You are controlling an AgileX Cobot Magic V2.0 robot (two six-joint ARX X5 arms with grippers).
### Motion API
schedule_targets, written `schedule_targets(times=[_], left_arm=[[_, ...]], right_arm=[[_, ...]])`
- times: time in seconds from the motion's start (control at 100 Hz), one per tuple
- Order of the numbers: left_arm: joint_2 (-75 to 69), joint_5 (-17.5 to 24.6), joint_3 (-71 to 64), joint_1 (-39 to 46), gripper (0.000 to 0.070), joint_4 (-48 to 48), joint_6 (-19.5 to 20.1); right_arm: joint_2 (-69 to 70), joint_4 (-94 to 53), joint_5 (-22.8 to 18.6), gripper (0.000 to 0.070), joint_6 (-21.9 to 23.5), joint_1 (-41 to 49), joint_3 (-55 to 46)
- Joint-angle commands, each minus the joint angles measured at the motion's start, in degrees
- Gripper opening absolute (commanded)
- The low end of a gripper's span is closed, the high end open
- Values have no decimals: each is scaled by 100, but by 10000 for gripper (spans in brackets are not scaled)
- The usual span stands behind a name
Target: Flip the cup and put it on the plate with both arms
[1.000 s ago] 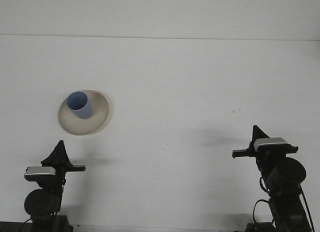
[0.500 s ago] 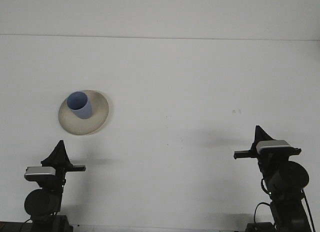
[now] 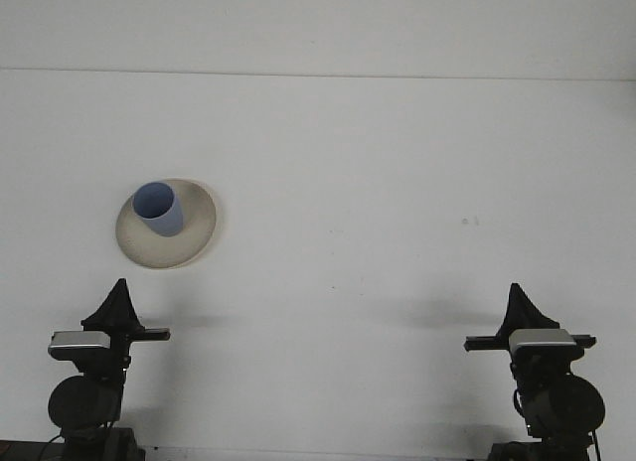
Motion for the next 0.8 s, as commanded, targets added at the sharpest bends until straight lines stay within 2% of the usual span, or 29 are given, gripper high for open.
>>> schedule_targets(times=[0.0,0.16,0.54,0.79], left_arm=[[-11,28,-116,9,11,83,-2],[-11,28,-116,9,11,83,-2],[-11,28,-114,9,11,83,0],[-11,28,-114,9,11,83,0]], right_arm=[[-273,61,22,6,-24,-39,-162],[-1008,81,42,6,-22,-184,-669],[-973,1250,39,6,-20,-225,-1412],[-975,1283,39,6,-22,-225,-1423]])
